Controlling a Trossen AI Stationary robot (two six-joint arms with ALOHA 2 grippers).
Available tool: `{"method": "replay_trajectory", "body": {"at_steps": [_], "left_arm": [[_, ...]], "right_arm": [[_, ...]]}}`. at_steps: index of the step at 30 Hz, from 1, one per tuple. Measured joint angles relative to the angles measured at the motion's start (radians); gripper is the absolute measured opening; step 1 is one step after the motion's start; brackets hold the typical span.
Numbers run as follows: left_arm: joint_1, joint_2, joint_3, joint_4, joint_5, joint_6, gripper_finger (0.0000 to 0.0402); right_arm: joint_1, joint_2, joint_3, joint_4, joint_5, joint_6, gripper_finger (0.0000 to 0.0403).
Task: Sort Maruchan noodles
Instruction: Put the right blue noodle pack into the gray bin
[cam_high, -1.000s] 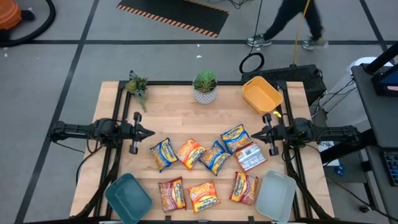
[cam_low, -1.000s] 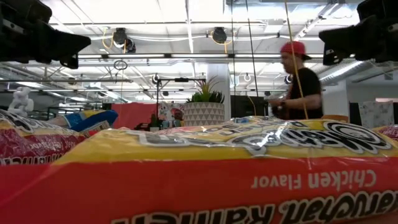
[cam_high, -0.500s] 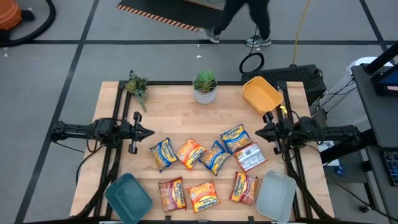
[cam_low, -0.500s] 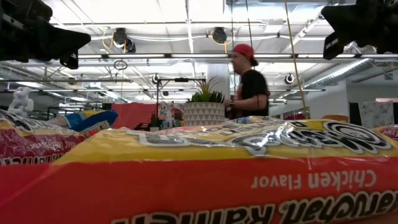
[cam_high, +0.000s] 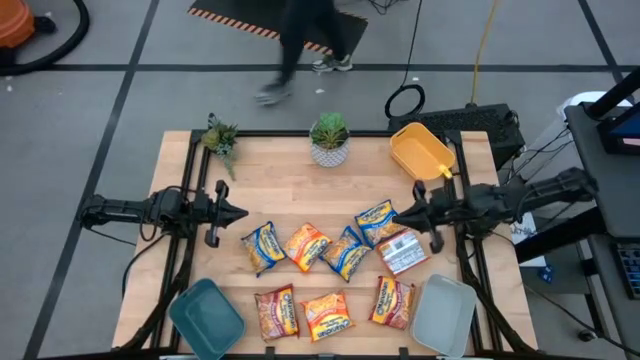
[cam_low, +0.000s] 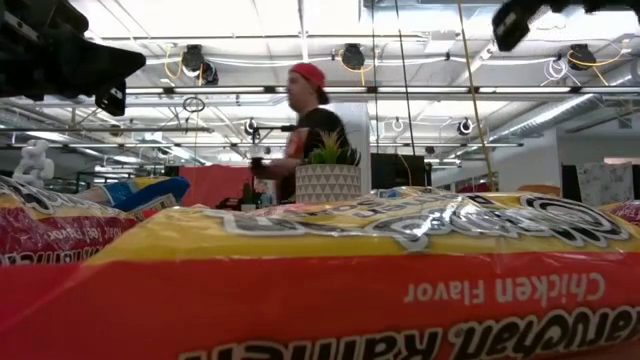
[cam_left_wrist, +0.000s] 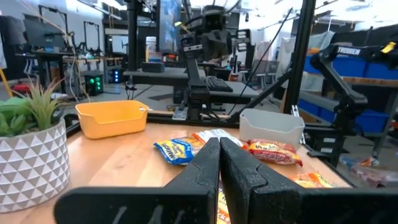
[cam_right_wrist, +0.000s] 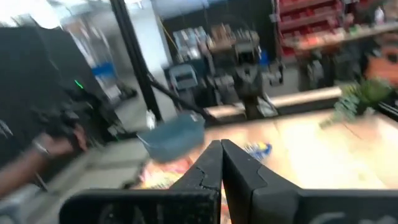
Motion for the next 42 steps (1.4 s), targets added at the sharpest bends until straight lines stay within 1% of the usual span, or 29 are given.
{"method": "replay_trajectory", "body": {"at_steps": [3,7,8,11,13,15,21,28,33,37,42], "left_arm": [[0.0,0.0,0.0,0.001,0.0,0.005,0.0019],[0.0,0.0,0.0,0.002,0.0,0.004,0.0019],[0.0,0.0,0.0,0.002,0.0,0.003,0.0019],[0.0,0.0,0.0,0.002,0.0,0.013,0.0019],[0.0,0.0,0.0,0.002,0.0,0.026,0.0019],[0.0,0.0,0.0,0.002,0.0,0.035,0.0019],[0.0,0.0,0.0,0.004,0.0,0.036,0.0019],[0.0,0.0,0.0,0.004,0.0,0.037,0.0019],[0.0,0.0,0.0,0.004,0.0,0.037,0.0019],[0.0,0.0,0.0,0.004,-0.001,0.037,0.0019],[0.0,0.0,0.0,0.003,-0.001,0.036,0.0019]], "right_arm": [[0.045,0.101,0.112,-0.124,0.067,-0.047,0.0],[0.068,0.182,0.232,-0.284,0.103,-0.071,0.0],[0.068,0.196,0.254,-0.322,0.107,-0.068,0.0],[0.07,0.217,0.308,-0.434,0.188,-0.046,0.0003],[0.068,0.223,0.331,-0.502,0.235,-0.041,0.0011],[0.061,0.231,0.341,-0.55,0.26,-0.042,0.0025],[0.018,0.242,0.346,-0.614,0.252,-0.032,0.0085],[-0.055,0.291,0.345,-0.738,0.253,0.06,0.0174],[-0.113,0.359,0.331,-0.724,0.254,0.059,0.023],[-0.144,0.425,0.299,-0.716,0.246,0.07,0.0262],[-0.175,0.5,0.267,-0.712,0.118,0.126,0.0277]]}}
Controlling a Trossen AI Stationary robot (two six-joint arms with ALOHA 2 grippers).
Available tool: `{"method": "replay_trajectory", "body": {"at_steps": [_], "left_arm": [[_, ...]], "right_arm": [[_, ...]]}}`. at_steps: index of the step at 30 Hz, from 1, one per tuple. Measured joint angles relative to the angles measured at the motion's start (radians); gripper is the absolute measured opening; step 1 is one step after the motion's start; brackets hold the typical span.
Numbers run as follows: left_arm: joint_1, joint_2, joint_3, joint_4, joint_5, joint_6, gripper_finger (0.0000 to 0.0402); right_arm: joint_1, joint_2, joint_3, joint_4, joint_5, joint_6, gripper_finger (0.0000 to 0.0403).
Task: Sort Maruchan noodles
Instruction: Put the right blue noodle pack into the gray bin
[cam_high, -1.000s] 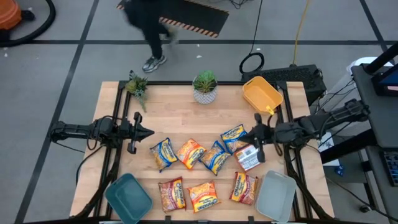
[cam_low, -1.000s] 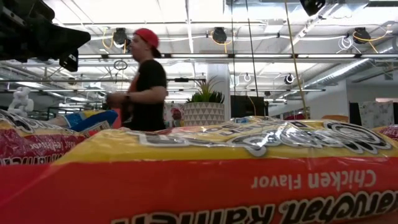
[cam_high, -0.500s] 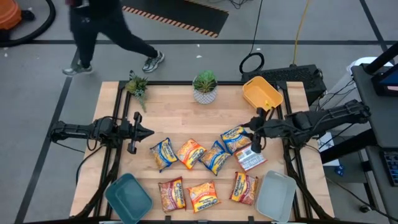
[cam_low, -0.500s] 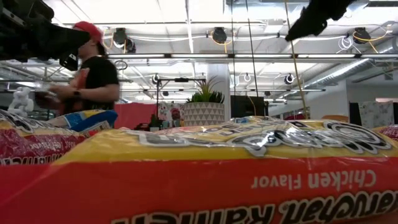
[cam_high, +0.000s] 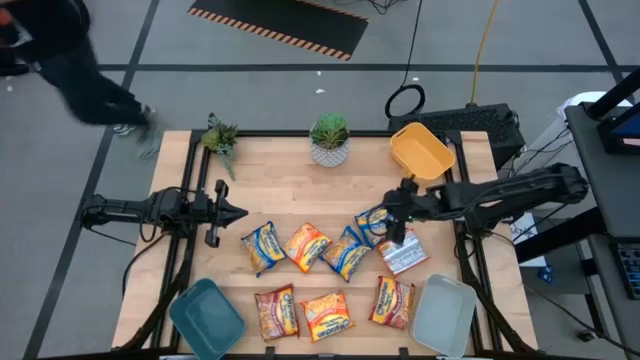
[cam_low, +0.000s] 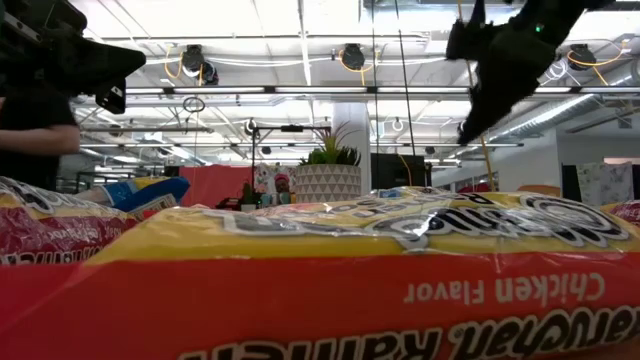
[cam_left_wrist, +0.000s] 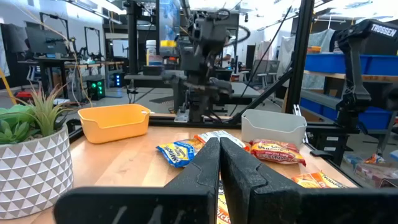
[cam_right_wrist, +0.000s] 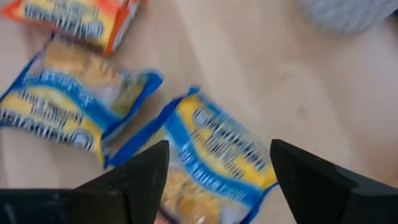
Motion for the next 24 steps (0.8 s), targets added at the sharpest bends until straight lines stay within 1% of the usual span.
{"method": "replay_trajectory", "body": {"at_steps": [4,9,17,22,24], "left_arm": [[0.0,0.0,0.0,0.0,0.0,0.0,0.0019],[0.0,0.0,0.0,0.0,0.0,0.0,0.0019],[0.0,0.0,0.0,0.0,0.0,0.0,0.0019],[0.0,0.0,0.0,0.0,0.0,0.0,0.0019],[0.0,0.0,0.0,0.0,0.0,0.0,0.0019]], "right_arm": [[-0.014,0.04,-0.013,-0.001,-0.032,0.041,0.0276],[-0.019,0.064,-0.014,-0.003,-0.063,0.042,0.0275],[-0.019,0.061,-0.016,-0.075,-0.075,0.05,0.0274],[-0.019,0.061,-0.059,-0.079,-0.078,0.067,0.0274],[-0.019,0.061,-0.078,-0.086,-0.101,0.069,0.0274]]}}
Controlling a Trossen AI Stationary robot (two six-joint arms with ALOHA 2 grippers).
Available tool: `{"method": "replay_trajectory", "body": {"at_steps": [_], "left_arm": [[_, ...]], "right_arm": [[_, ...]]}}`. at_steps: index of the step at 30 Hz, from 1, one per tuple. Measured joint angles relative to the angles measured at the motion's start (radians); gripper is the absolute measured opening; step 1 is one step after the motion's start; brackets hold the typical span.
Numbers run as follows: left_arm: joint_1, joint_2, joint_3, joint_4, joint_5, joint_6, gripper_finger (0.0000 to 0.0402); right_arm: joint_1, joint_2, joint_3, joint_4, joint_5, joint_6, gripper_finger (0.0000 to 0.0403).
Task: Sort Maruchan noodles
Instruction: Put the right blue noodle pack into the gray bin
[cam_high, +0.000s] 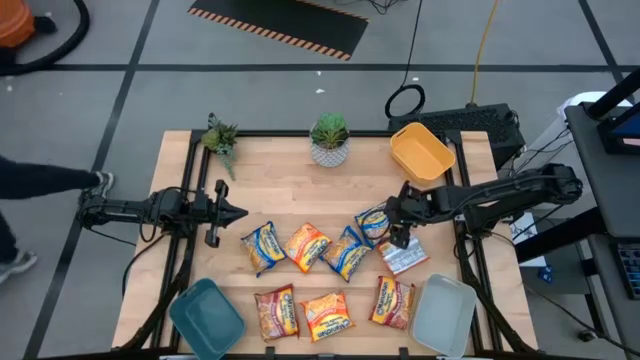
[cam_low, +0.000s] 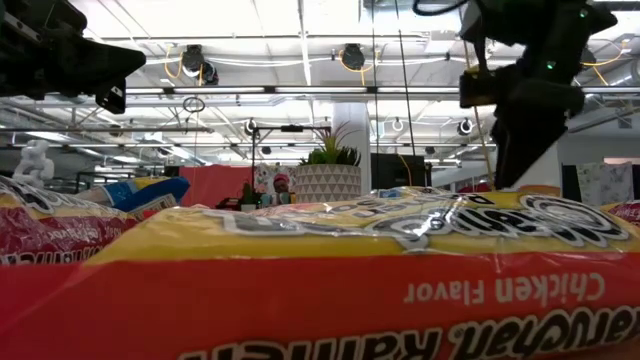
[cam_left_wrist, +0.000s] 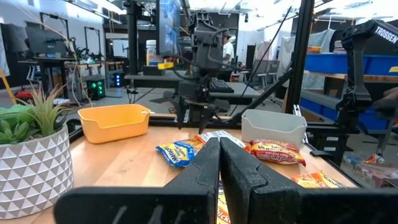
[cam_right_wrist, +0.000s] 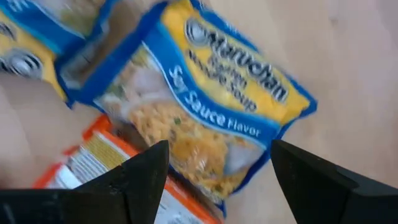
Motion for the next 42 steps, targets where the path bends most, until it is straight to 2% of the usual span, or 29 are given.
{"method": "replay_trajectory", "body": {"at_steps": [5,12,20,28,32,42], "left_arm": [[0.0,0.0,0.0,0.0,0.0,-0.005,0.0019],[0.0,0.0,0.0,0.0,0.0,-0.005,0.0019],[0.0,0.0,0.0,0.0,-0.001,0.01,0.0019],[0.0,0.0,0.0,0.0,-0.001,0.027,0.0019],[0.0,0.0,0.0,0.0,-0.001,0.027,0.0019],[0.0,0.0,0.0,0.003,-0.011,0.082,0.0019]], "right_arm": [[-0.009,0.0,-0.028,-0.004,-0.025,0.029,0.0274],[-0.015,0.0,-0.076,-0.001,-0.029,-0.02,0.0274],[-0.024,-0.001,-0.14,0.052,-0.082,-0.021,0.0274],[-0.071,-0.001,-0.171,0.129,-0.079,-0.092,0.0273],[-0.091,-0.001,-0.194,0.181,-0.08,-0.126,0.0251],[-0.121,-0.005,-0.277,0.239,-0.081,-0.191,0.0158]]}}
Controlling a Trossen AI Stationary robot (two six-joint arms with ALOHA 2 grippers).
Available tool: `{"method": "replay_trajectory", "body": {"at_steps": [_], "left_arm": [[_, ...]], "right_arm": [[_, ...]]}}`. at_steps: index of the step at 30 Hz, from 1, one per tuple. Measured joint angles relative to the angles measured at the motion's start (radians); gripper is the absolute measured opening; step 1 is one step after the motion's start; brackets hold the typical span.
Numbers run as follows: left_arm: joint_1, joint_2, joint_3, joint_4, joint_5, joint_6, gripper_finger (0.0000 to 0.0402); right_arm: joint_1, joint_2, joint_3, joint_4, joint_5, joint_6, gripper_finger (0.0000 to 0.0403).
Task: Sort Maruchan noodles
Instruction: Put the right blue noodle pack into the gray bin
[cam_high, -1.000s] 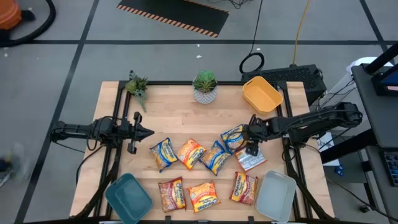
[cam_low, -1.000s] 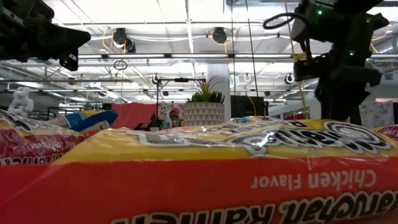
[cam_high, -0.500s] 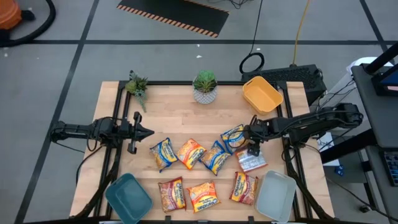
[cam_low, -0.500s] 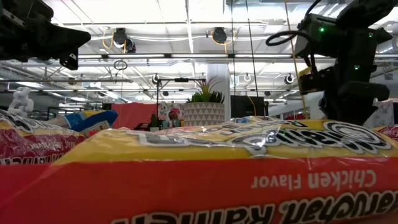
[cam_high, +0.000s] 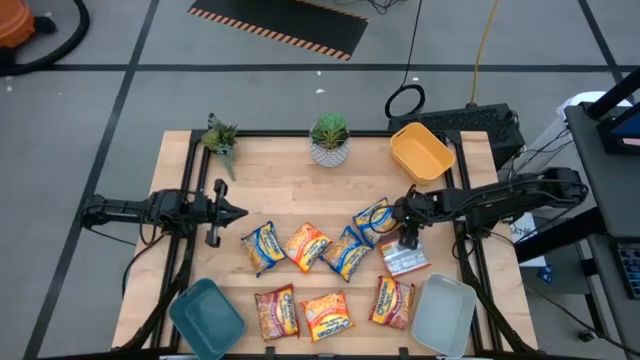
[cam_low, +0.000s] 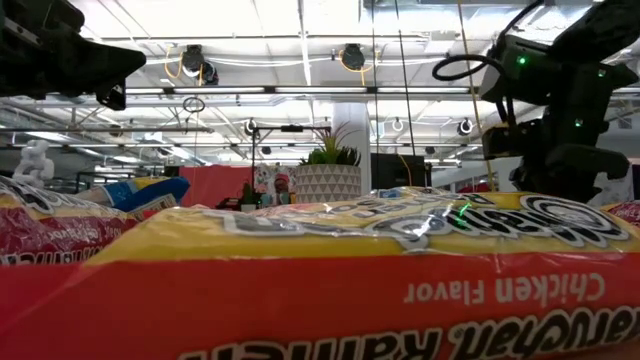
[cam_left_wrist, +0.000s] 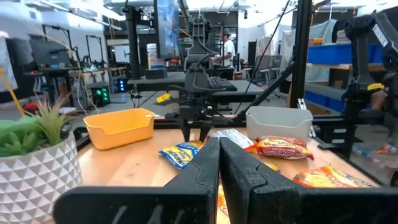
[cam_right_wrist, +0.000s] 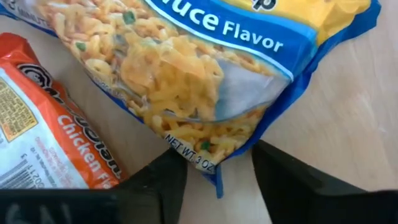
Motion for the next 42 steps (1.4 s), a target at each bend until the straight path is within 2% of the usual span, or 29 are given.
{"method": "replay_trajectory", "body": {"at_steps": [5,14,17,25,31,42], "left_arm": [[0.0,0.0,0.0,0.017,-0.069,0.007,0.0019],[0.0,0.0,0.0,0.019,-0.071,-0.029,0.0019],[0.0,0.0,0.0,0.019,-0.105,-0.029,0.0019],[0.0,0.0,0.0,0.02,-0.169,-0.025,0.0019],[0.0,0.0,0.0,0.105,-0.314,0.042,0.0019],[-0.002,0.023,0.0,0.138,-0.304,-0.103,0.0029]], "right_arm": [[-0.022,0.001,-0.008,0.038,-0.01,-0.058,0.0123],[-0.036,-0.002,-0.009,0.061,-0.003,-0.14,0.0031],[-0.036,-0.021,-0.01,0.064,-0.001,-0.166,0.0008],[-0.036,-0.108,0.027,0.066,0.034,-0.204,0.0006],[-0.036,-0.174,0.039,0.108,0.147,-0.274,0.0004],[-0.024,-0.224,0.085,0.297,0.316,-0.426,0.0004]]}}
